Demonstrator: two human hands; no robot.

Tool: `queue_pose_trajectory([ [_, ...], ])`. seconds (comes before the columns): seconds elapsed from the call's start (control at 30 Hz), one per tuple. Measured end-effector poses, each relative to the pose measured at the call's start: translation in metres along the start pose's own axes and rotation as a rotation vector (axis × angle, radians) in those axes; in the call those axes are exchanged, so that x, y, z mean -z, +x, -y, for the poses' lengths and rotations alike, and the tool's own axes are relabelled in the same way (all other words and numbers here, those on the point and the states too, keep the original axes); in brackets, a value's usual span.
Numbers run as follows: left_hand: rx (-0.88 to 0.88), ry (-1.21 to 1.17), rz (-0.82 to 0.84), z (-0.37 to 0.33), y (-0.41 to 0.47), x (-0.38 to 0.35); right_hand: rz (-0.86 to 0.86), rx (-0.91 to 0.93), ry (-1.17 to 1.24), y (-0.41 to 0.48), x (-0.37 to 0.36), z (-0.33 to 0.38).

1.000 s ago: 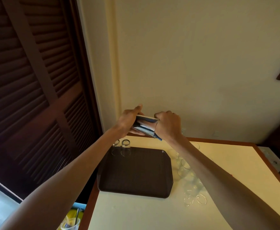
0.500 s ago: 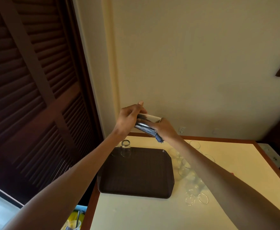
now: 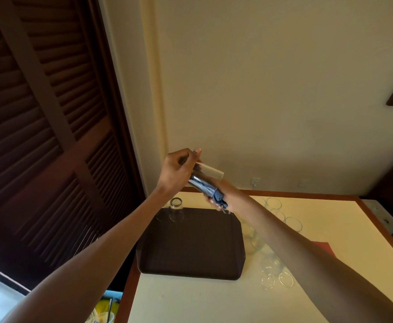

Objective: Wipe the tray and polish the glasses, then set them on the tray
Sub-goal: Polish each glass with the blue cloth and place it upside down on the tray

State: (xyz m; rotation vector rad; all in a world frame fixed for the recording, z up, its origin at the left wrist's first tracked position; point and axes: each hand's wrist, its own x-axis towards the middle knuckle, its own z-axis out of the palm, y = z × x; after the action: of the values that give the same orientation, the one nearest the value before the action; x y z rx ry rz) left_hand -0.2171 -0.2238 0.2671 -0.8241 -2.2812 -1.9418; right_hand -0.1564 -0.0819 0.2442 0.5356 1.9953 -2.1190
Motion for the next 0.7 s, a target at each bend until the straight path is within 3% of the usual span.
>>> queue_pose_trajectory([
  [0.03,0.019,-0.016,0.018,0.003,0.000,0.002,-0.095,0.086,-0.150,0.008,0.004,-0.001],
  [0.13,0.210,-0.148,0.125,0.011,0.004,0.006,-0.490,0.467,-0.981,0.013,0.016,0.005],
  [0.23,0.488,-0.235,0.148,0.010,0.005,0.002,-0.697,0.806,-1.360,-0.001,0.017,0.016],
  [0.3,0.470,-0.174,0.139,0.013,0.006,0.001,-0.722,0.774,-1.347,0.009,0.021,0.012],
  [0.37,0.354,-0.099,0.107,0.014,0.007,0.003,-0.611,0.625,-1.151,0.025,0.019,0.000],
  [0.5,0.131,-0.026,0.025,0.010,0.003,0.000,-0.028,0.093,-0.091,0.025,0.009,-0.008],
  [0.53,0.106,-0.025,0.022,0.010,0.002,-0.001,0.011,0.052,0.031,0.027,0.009,-0.010],
  [0.6,0.132,-0.080,0.048,0.013,0.002,0.000,-0.101,0.119,-0.056,0.029,0.008,-0.011],
  [0.7,0.348,-0.196,0.132,0.015,0.007,0.002,-0.428,0.422,-0.793,0.022,0.012,-0.006],
])
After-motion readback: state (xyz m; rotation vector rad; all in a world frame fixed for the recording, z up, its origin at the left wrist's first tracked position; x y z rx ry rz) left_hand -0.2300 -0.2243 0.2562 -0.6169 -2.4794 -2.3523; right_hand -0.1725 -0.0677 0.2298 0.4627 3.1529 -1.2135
